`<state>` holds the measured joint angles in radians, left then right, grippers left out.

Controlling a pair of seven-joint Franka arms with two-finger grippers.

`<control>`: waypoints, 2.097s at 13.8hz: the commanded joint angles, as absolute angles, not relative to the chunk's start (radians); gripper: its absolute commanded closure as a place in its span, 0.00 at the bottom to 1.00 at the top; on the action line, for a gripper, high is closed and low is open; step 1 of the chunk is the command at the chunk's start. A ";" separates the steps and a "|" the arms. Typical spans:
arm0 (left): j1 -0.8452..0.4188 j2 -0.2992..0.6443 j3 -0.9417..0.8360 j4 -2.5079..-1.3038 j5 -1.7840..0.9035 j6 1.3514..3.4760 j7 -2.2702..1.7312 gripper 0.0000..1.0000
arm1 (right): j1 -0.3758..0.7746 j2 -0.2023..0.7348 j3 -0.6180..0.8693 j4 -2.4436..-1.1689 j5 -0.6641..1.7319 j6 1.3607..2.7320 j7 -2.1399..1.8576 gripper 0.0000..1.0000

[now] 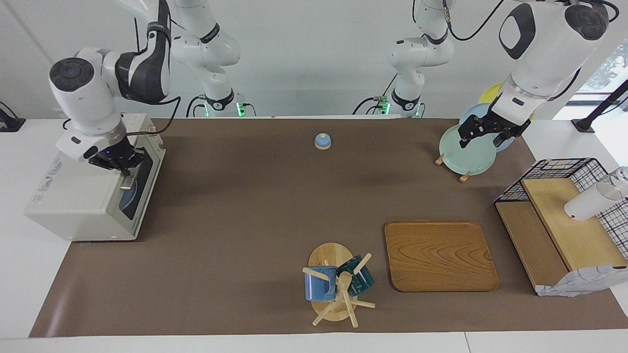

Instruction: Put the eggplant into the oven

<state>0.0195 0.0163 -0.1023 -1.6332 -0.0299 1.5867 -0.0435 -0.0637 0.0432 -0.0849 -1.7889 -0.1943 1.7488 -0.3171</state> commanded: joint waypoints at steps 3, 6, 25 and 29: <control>0.029 -0.006 -0.109 -1.658 -0.021 1.603 -0.035 0.00 | -0.066 0.043 -0.072 -1.611 -0.124 1.566 -0.325 1.00; 0.029 -0.006 -0.109 -1.658 -0.021 1.603 -0.035 0.00 | -0.066 0.048 -0.069 -1.606 -0.121 1.560 -0.288 0.72; 0.029 -0.006 -0.107 -1.658 -0.021 1.603 -0.035 0.00 | 0.032 -0.006 -0.135 -1.661 -0.049 1.516 -0.173 0.00; 0.029 -0.006 -0.107 -1.658 -0.020 1.603 -0.035 0.00 | 0.035 -0.008 -0.137 -1.666 -0.051 1.520 -0.175 0.00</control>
